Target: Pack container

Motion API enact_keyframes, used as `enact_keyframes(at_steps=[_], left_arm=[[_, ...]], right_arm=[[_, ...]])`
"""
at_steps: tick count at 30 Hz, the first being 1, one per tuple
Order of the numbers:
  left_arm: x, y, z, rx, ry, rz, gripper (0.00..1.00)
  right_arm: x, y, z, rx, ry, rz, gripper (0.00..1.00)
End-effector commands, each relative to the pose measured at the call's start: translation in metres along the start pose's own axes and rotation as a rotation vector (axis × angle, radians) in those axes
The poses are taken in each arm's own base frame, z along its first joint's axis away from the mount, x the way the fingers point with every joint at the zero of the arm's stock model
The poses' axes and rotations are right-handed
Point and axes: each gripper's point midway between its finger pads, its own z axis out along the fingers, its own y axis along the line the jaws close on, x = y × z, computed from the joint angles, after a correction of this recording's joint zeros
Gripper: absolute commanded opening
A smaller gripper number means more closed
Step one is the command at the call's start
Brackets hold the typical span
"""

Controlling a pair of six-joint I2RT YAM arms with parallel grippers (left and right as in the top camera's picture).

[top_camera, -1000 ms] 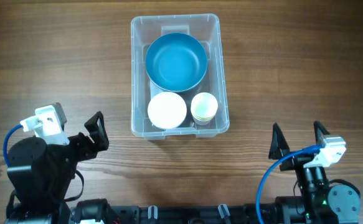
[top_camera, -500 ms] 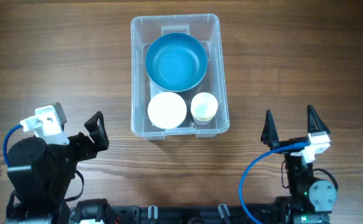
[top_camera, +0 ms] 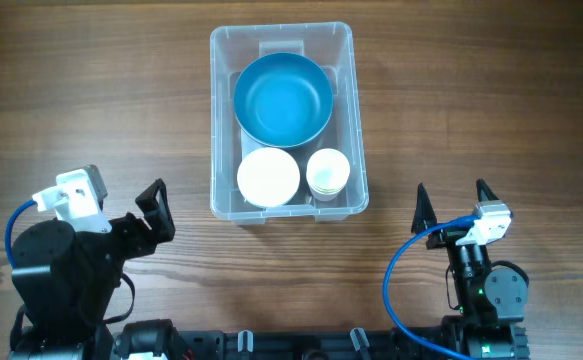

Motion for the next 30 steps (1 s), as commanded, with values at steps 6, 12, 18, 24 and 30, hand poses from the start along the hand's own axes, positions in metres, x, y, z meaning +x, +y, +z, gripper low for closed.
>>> enact_keyframes(at_steps=[6,12,18,24,30], left_arm=[[0.002,-0.003,0.000,0.020,0.002,-0.006,1.00],[0.002,-0.003,0.000,0.020,0.002,-0.006,1.00],[0.002,-0.003,0.000,0.020,0.002,-0.006,1.00],[0.012,0.003,-0.004,-0.008,0.027,-0.009,1.00],[0.038,0.014,0.003,-0.009,-0.038,0.101,1.00]], right_arm=[[0.000,-0.003,0.000,0.018,0.000,0.011,1.00],[0.000,-0.003,0.000,0.018,0.000,0.011,1.00],[0.000,-0.003,0.000,0.018,0.000,0.011,1.00],[0.000,-0.003,0.000,0.018,0.000,0.011,1.00],[0.000,-0.003,0.000,0.018,0.000,0.011,1.00]])
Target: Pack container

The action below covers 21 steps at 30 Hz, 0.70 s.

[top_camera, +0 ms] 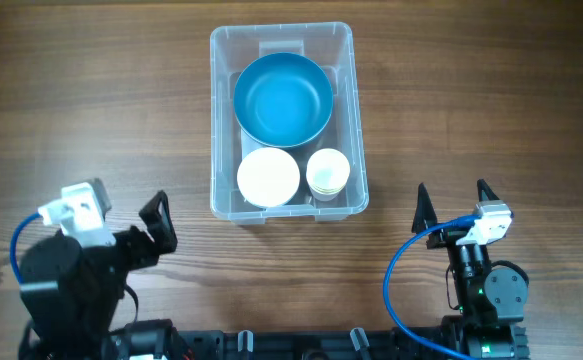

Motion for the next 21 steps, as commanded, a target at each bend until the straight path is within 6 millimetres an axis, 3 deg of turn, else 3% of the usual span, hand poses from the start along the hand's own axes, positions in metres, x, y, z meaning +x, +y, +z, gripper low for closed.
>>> enact_keyframes(at_steps=[1,9,17,21], left_arm=[[0.020,0.007,0.008,0.006,-0.057,0.101,1.00],[0.032,0.006,0.039,0.081,-0.340,0.284,1.00],[0.040,-0.012,0.060,0.200,-0.497,0.434,1.00],[0.050,-0.009,0.073,0.213,-0.505,0.428,1.00]], right_arm=[[0.000,-0.002,0.000,0.010,-0.001,0.011,1.00],[0.000,-0.002,0.000,0.010,-0.001,0.011,1.00],[0.000,-0.002,0.000,0.010,-0.001,0.011,1.00],[0.000,-0.002,0.000,0.010,-0.001,0.011,1.00]])
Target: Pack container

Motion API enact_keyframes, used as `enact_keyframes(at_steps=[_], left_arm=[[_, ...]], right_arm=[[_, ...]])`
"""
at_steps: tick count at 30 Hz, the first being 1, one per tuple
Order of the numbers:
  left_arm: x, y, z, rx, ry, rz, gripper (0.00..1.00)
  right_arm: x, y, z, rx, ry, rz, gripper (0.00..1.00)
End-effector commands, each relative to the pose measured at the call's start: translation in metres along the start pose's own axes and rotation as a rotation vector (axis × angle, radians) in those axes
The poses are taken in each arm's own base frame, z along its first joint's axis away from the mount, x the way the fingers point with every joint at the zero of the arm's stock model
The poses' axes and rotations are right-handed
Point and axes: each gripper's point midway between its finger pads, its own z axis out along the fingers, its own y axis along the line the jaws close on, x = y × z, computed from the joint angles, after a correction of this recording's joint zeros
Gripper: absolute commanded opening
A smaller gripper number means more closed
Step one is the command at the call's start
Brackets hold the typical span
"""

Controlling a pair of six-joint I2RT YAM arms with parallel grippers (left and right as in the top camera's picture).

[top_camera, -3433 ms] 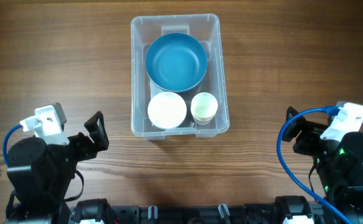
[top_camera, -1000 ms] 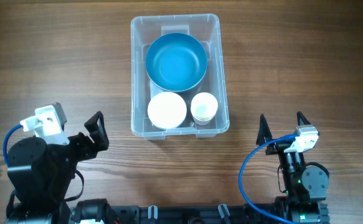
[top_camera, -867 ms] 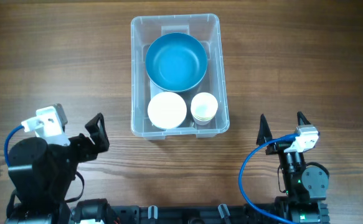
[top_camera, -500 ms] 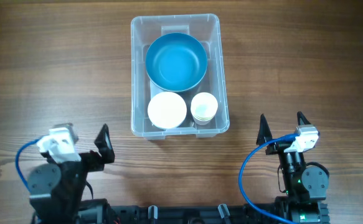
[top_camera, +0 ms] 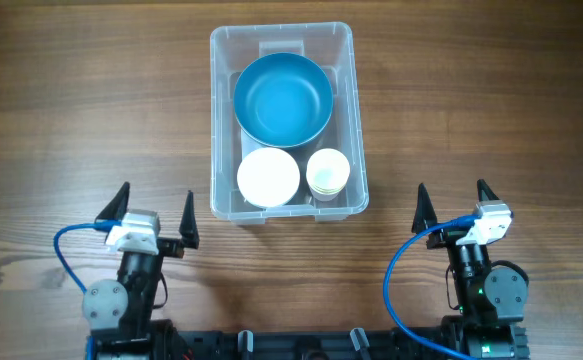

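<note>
A clear plastic container (top_camera: 218, 120) stands at the middle back of the table. Inside it sit a blue bowl (top_camera: 282, 97) at the far end, a white bowl (top_camera: 268, 177) at the near left and a white paper cup (top_camera: 328, 172) at the near right. My left gripper (top_camera: 151, 211) stands open near the front edge, left of the container, with nothing between its fingers. My right gripper (top_camera: 452, 204) stands open near the front edge, right of the container, also holding nothing.
The wooden table (top_camera: 71, 110) carries only the container. Blue cables loop beside both arm bases at the front edge.
The left arm has drawn in and straightened; its gripper now points away from the front edge, open, to the right of where it was. The right arm has not moved.
The left arm stood turned at the front left with its gripper open and empty beside the container, then lower toward the front edge, and now folded at its base. The container held the blue bowl, white bowl and cup throughout. The right arm stayed still.
</note>
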Motion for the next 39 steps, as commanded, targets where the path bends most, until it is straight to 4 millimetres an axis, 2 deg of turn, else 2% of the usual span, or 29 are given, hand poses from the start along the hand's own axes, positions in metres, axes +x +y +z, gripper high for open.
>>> enact_keyframes(at_steps=[1,4,8,15,18,39], left_arm=[[0.025,-0.011,0.006,0.063,0.011,0.024,1.00],[0.039,-0.014,0.007,0.077,0.041,0.016,1.00],[0.040,-0.007,0.007,0.041,0.045,0.011,1.00],[0.036,0.013,0.007,-0.090,0.028,-0.097,1.00],[0.046,0.009,0.007,-0.081,0.070,-0.109,1.00],[0.046,0.006,0.007,-0.068,0.068,-0.108,1.00]], right_arm=[[0.000,-0.002,0.000,0.010,-0.002,0.011,1.00],[0.000,-0.002,0.000,0.010,-0.002,0.011,1.00],[0.000,-0.001,0.000,0.010,-0.002,0.011,1.00],[0.000,-0.002,0.000,0.010,-0.002,0.011,1.00],[0.000,-0.001,0.000,0.010,-0.002,0.011,1.00],[0.000,-0.002,0.000,0.010,-0.002,0.011,1.00]])
